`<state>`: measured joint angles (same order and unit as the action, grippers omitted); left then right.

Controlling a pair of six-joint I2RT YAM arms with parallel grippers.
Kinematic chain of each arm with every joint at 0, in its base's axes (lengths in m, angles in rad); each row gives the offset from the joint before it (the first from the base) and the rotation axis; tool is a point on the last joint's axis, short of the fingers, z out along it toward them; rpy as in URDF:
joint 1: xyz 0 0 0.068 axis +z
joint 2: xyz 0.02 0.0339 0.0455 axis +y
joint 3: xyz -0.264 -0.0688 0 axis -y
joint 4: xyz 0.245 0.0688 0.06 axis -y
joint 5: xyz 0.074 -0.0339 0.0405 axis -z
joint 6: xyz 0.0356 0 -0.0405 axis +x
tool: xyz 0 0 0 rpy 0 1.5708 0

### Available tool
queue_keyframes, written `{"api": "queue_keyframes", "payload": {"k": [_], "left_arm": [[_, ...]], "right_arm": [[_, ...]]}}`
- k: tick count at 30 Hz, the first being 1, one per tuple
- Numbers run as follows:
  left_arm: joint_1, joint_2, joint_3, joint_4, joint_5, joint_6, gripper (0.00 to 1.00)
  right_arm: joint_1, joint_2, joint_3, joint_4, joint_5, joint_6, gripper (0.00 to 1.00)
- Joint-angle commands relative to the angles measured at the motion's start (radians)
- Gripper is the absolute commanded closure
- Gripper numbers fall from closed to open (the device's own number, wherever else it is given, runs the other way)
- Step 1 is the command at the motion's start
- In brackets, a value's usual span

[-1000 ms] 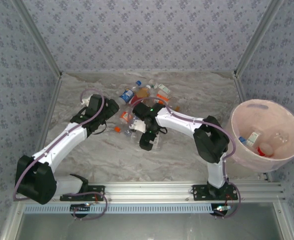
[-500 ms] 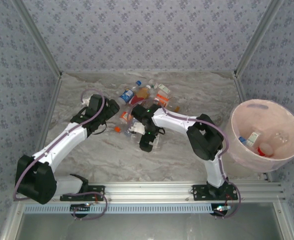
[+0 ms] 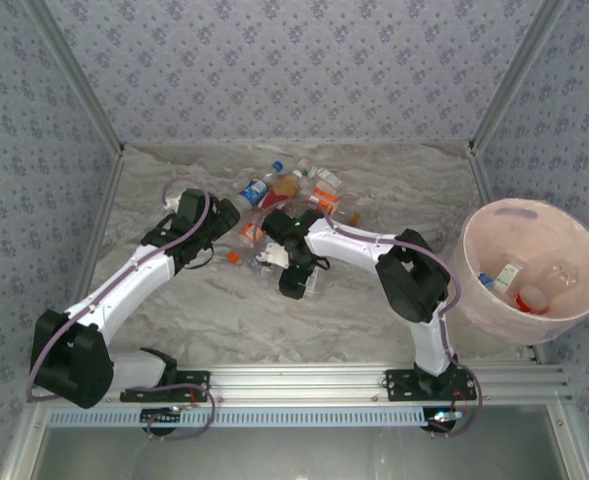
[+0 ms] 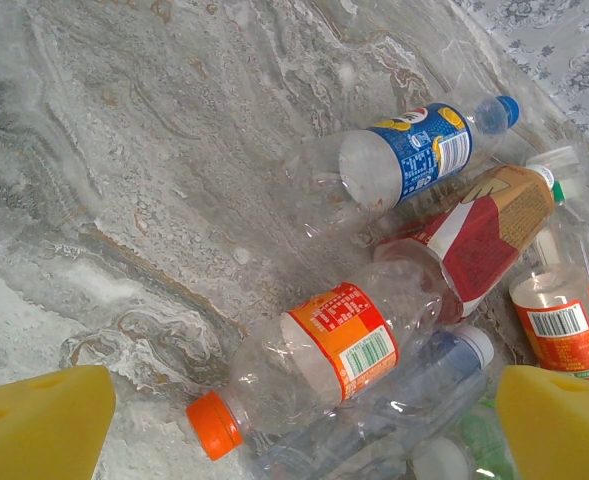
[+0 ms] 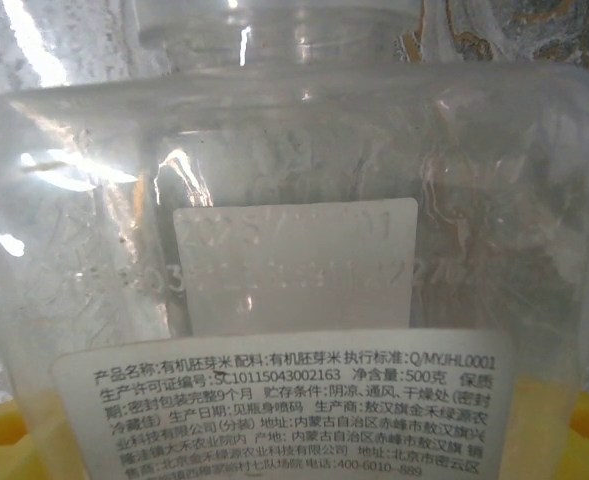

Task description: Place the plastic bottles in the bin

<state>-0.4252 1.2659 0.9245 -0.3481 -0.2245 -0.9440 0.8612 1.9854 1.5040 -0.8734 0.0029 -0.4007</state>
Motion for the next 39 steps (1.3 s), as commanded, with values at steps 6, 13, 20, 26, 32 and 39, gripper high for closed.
{"api": "queue_keyframes", "payload": {"k": [6, 13, 20, 26, 32, 39], "left_arm": [[0.006, 0.019, -0.007, 0.001, 0.005, 0.013, 0.02], [0.008, 0.035, -0.007, 0.003, 0.009, 0.014, 0.02], [0.01, 0.048, -0.001, 0.004, 0.011, 0.019, 0.02], [0.009, 0.059, 0.002, 0.008, 0.017, 0.017, 0.02], [0.01, 0.07, 0.004, 0.008, 0.025, 0.017, 0.02], [0.01, 0.077, 0.005, 0.014, 0.029, 0.017, 0.02]], "right_arm": [[-0.016, -0.168, -0.051, -0.058, 0.003, 0.062, 0.3], [-0.05, -0.356, -0.108, -0.035, 0.052, 0.125, 0.32], [-0.107, -0.573, -0.16, 0.041, 0.052, 0.166, 0.36], [-0.182, -0.747, -0.192, 0.153, 0.058, 0.217, 0.4], [-0.269, -0.912, -0.216, 0.267, 0.046, 0.264, 0.43], [-0.391, -1.046, -0.218, 0.391, 0.116, 0.276, 0.44]]}}
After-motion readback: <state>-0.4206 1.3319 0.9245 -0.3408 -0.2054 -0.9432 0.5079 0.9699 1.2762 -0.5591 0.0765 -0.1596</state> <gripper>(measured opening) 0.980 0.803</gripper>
